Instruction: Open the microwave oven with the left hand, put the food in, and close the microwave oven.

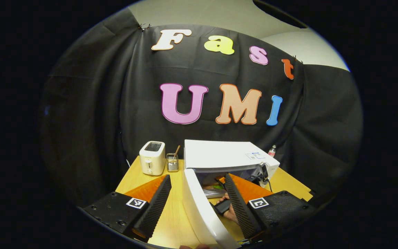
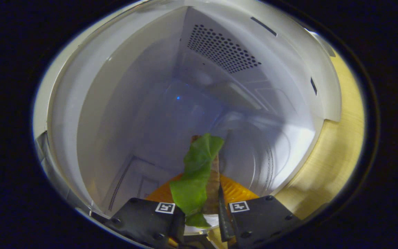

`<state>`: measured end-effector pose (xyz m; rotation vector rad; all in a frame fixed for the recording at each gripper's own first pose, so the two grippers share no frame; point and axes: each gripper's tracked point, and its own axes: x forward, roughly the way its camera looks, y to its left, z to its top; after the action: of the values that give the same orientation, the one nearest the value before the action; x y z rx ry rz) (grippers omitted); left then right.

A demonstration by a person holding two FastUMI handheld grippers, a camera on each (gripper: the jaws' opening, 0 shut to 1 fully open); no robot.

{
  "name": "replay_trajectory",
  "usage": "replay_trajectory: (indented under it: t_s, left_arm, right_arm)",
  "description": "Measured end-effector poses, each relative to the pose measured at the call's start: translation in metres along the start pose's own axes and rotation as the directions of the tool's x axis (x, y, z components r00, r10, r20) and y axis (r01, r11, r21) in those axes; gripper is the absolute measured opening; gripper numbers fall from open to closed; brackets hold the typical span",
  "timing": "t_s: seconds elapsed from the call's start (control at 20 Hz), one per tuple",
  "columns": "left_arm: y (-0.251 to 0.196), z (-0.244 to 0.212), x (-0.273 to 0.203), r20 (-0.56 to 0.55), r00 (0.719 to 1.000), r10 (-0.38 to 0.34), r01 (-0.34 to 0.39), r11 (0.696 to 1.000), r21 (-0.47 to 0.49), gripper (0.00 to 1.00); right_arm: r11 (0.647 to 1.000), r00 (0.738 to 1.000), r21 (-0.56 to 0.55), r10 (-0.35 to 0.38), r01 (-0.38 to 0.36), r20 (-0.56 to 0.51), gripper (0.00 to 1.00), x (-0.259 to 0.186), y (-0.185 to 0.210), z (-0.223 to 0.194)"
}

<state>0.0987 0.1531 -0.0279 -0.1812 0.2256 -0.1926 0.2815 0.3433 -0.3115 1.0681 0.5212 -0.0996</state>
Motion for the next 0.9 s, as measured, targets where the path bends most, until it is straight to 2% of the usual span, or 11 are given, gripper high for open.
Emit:
replay_trajectory:
  t_s: [0.05, 0.1, 0.15, 0.25, 0.3, 0.45, 0.5, 0.75, 0.8, 0.9]
  left_arm:
    - [-0.001, -0.003, -0.001, -0.013, 1.000, -0.001, 0.001, 1.000, -0.022, 0.92]
    - [-0.001, -0.007, 0.000, -0.024, 1.000, 0.001, -0.003, 0.999, -0.043, 0.92]
    - [-0.002, -0.009, 0.000, -0.035, 0.999, 0.004, -0.006, 0.998, -0.065, 0.92]
    - [-0.003, -0.016, 0.001, -0.056, 0.998, 0.007, -0.013, 0.994, -0.105, 0.92]
    - [-0.004, -0.018, 0.001, -0.064, 0.998, 0.009, -0.016, 0.993, -0.119, 0.92]
    - [-0.010, -0.018, 0.002, -0.070, 0.997, 0.014, -0.022, 0.993, -0.118, 0.93]
    - [-0.011, -0.017, 0.000, -0.066, 0.998, 0.015, -0.023, 0.993, -0.112, 0.93]
    - [-0.018, -0.014, -0.005, -0.047, 0.998, 0.042, -0.047, 0.994, -0.095, 0.93]
    - [-0.019, -0.014, -0.006, -0.046, 0.998, 0.048, -0.052, 0.994, -0.099, 0.93]
    - [-0.021, -0.018, -0.008, -0.052, 0.997, 0.056, -0.061, 0.992, -0.110, 0.93]
  right_arm:
    - [0.999, 1.000, -0.036, -0.023, 0.024, 0.021, 0.36, 0.000, -0.008, 0.002]
    - [0.998, 0.999, -0.059, -0.033, 0.035, 0.029, 0.48, 0.001, -0.011, 0.003]
    - [0.996, 0.999, -0.084, -0.028, 0.031, 0.044, 0.57, -0.001, -0.011, 0.006]
    - [0.990, 0.998, -0.133, -0.041, 0.048, 0.051, 0.58, -0.001, -0.015, 0.008]
    - [0.986, 0.997, -0.156, -0.046, 0.055, 0.057, 0.65, -0.001, -0.016, 0.010]
    - [0.975, 0.994, -0.209, -0.050, 0.071, 0.102, 0.80, -0.002, -0.016, 0.021]
    - [0.971, 0.992, -0.224, -0.053, 0.077, 0.111, 0.89, -0.002, -0.017, 0.025]
    - [0.945, 0.995, -0.323, -0.016, 0.048, 0.101, 0.90, -0.011, -0.018, 0.036]
    - [0.934, 0.994, -0.355, -0.001, 0.041, 0.112, 0.98, -0.015, -0.016, 0.043]
    - [0.914, 0.993, -0.404, 0.031, 0.018, 0.114, 0.98, -0.030, -0.011, 0.051]
